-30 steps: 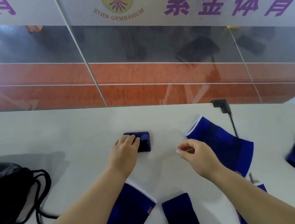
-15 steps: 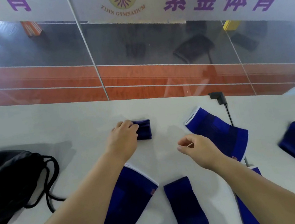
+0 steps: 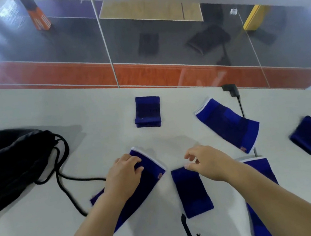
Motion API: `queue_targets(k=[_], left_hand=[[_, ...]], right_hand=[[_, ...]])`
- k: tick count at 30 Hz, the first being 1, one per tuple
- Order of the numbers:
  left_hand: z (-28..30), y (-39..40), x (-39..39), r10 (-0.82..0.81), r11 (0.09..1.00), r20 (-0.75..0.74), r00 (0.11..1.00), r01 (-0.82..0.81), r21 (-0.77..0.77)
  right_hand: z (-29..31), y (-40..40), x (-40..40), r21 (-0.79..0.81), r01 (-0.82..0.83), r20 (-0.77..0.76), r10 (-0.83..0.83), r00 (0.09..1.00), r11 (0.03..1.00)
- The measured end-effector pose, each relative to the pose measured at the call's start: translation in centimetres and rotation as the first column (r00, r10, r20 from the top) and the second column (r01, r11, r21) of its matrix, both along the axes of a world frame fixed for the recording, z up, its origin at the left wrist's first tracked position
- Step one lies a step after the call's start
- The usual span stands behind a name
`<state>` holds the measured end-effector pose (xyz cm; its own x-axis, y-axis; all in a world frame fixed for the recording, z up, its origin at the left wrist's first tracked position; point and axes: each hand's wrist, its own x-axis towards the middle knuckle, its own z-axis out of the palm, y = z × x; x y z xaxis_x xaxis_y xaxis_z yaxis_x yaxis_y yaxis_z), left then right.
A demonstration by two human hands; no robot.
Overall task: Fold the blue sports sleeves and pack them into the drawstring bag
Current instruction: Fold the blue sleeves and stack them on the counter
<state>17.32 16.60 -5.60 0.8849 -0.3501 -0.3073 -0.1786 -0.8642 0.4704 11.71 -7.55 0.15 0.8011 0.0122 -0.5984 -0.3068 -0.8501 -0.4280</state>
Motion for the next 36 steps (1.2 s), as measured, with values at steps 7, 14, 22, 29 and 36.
queue_targets(k=[7,14,22,29,36], left_hand=[[1.1,-2.8,5.3,0.082,0.989,-0.023,0.996,-0.084,-0.12],[0.5,-5.5,12.9,0.21,0.971,-0.069,0.975,-0.216,-0.101],[-1.5,-7.7,16.3,0.209,0.974,-0.179,0.961,-0.221,-0.052],[-2.4,-8.0,15.6,0.328,0.909,-0.345,0.88,-0.394,-0.14],[-2.0,-7.8,15.3,0.324,0.855,-0.478,0.817,-0.469,-0.222]], right_hand=[[0.3,-1.1,3.5,-0.06,0.053,0.07,-0.049,0.996,0.997],[-1.8,-1.3,10.7,-0.072,0.188,0.136,-0.177,0.975,0.979],[-5.2,0.8,16.5,-0.041,0.283,0.103,-0.278,0.955,0.958],[-6.9,1.5,17.5,0.074,0.425,0.0,-0.427,0.904,0.902],[-6.5,1.1,17.2,0.257,0.544,-0.099,-0.539,0.837,0.798]])
